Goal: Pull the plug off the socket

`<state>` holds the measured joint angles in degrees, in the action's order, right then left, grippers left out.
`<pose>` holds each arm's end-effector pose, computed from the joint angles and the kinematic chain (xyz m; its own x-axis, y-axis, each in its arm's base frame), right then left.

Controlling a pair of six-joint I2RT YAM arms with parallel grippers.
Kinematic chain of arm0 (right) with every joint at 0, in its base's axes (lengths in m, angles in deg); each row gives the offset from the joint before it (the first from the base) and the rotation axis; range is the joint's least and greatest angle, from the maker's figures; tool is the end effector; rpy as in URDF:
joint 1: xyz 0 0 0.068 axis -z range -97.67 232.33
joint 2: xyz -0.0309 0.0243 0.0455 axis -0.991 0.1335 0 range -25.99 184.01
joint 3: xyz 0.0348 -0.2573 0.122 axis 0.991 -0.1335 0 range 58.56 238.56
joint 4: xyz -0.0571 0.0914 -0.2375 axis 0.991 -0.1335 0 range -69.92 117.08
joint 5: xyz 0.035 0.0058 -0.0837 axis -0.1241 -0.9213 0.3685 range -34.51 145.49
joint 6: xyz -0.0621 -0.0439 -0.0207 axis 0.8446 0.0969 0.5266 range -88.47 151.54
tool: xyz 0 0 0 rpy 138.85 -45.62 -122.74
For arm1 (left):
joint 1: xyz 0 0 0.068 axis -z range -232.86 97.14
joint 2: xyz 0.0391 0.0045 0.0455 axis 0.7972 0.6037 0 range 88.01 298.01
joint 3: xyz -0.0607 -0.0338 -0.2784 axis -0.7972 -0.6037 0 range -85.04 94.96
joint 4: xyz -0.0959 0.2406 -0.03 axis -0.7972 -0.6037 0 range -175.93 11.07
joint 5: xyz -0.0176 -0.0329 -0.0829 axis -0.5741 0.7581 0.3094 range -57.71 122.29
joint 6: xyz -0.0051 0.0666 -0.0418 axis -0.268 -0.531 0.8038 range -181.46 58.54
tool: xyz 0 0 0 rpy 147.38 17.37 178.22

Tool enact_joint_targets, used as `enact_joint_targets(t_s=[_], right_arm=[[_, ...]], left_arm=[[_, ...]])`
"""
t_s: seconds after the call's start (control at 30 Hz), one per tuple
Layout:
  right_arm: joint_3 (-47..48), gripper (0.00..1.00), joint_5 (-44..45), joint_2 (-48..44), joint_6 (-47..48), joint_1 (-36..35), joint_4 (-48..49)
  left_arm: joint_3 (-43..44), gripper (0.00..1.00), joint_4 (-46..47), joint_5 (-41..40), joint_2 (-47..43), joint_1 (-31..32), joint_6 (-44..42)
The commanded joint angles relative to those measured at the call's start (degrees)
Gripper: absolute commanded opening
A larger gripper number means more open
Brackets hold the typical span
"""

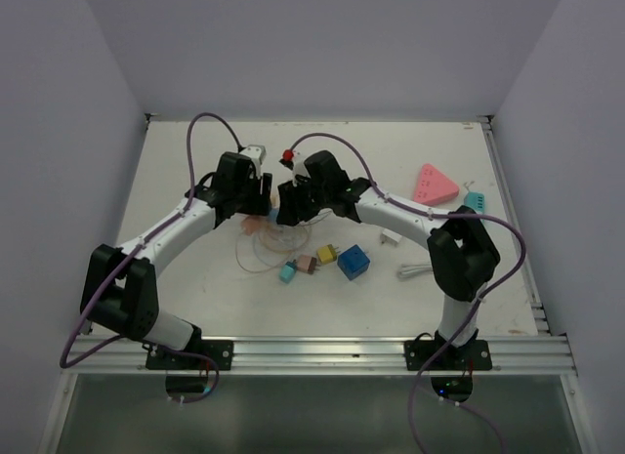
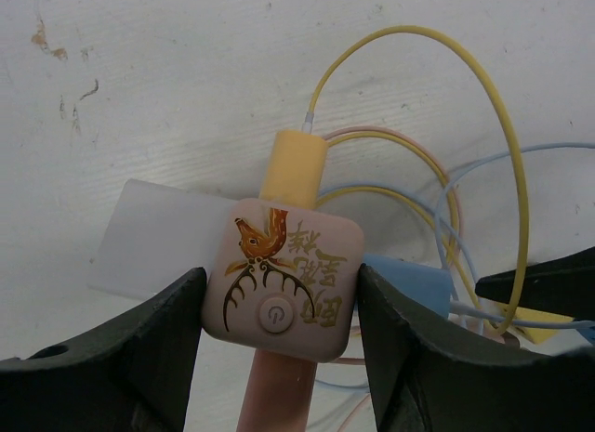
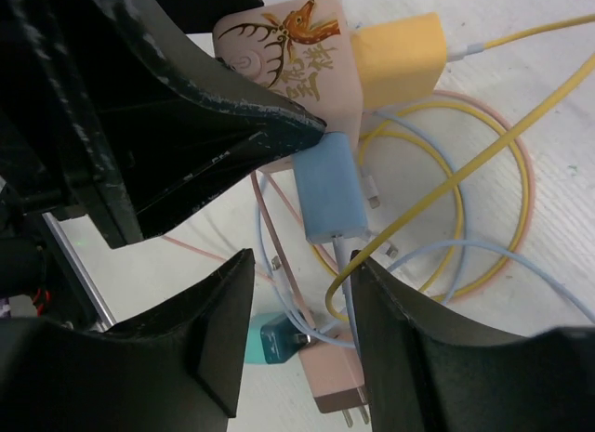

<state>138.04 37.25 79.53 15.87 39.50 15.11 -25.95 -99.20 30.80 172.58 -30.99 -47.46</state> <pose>0.3151 0.3208 0.2435 -0.6579 -0.2602 -0.7067 -0.6739 0.6222 0.3984 0.3150 -0.1246 0.2385 -0.7310 0.0328 -0.6816 0.1842 0.9713 -0.1507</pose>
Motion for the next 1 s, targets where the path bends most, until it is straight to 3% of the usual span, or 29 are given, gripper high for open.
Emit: enact_joint_targets(t_s=[0.0, 0.1, 0.23, 0.57, 0.77, 0.97], right_arm=[[2.61, 0.49, -1.71, 1.79, -1.21, -0.85, 3.61], [2.0, 0.38, -0.84, 2.59, -2.44, -0.85, 5.72], [1.9, 0.34, 0.22, 3.38, -3.76, -0.94, 7.57], [-2.13, 0.4, 12.08, -0.92, -4.47, -0.59, 8.54], [-1.79, 0.43, 11.83, -0.4, -4.2, -0.5, 8.54], [0.67, 0.45, 4.89, 3.03, -4.82, -0.5, 9.24]], left_arm=[[0.68, 0.0, 7.0, 0.09, -3.54, -0.95, 0.94], [0.5, 0.0, 7.09, 0.62, -3.8, -1.13, 1.21], [0.24, 0.0, 7.44, 1.15, -4.15, -1.21, 1.47], [0.06, 0.0, 7.53, 1.06, -4.24, -1.48, 1.29], [0.06, 0.0, 7.62, 1.23, -4.33, -1.57, 1.21], [-0.29, 0.0, 8.41, 3.25, -4.77, -1.65, 1.21]])
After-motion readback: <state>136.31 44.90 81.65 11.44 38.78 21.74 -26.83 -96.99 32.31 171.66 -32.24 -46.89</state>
